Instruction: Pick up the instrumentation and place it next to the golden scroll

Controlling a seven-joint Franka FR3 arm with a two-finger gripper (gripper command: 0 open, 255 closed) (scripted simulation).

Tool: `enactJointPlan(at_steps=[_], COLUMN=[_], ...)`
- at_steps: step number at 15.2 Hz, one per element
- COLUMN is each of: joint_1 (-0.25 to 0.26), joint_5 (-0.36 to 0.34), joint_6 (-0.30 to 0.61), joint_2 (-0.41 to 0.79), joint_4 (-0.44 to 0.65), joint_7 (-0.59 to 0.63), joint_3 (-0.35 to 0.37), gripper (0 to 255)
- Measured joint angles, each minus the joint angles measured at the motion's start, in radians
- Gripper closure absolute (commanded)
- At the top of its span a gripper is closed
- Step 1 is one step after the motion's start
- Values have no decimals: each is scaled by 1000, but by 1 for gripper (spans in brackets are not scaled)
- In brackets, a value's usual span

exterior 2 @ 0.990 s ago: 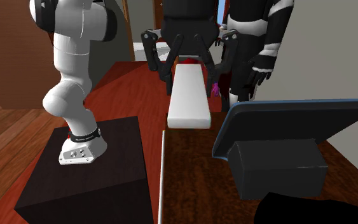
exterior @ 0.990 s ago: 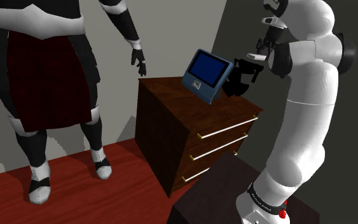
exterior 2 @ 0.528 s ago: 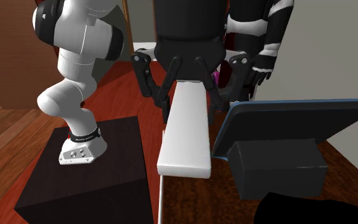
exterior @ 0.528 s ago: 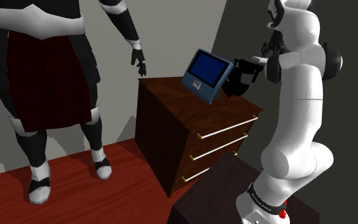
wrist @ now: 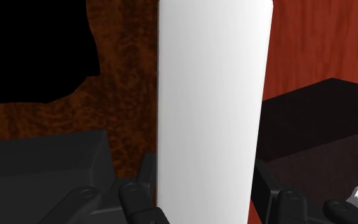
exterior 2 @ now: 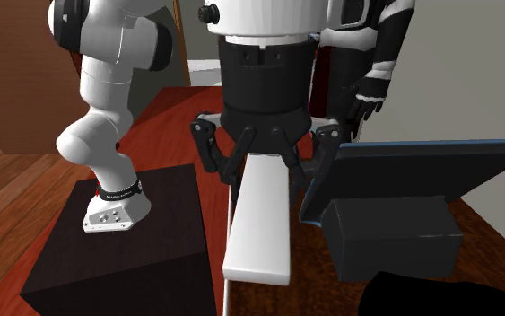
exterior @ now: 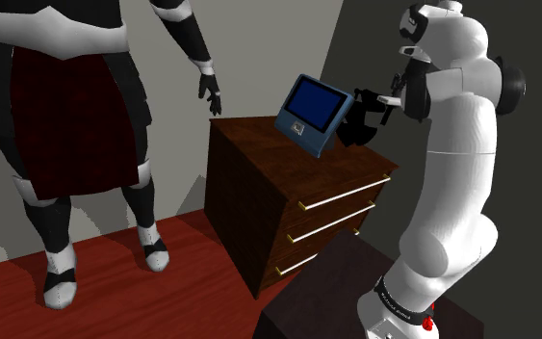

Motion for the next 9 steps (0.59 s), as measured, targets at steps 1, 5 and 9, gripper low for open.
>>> enactJointPlan(at_steps=[1,5,9], joint_1=[19,65,98], joint_5=[-10,-31,-44], joint_6=[22,92,156], joint_2=[-12,-36,-51], joint_4=[-34,-128,-208], joint_7=[0,-1,-2], joint_3=[-5,-15,-21], gripper=[255,255,255])
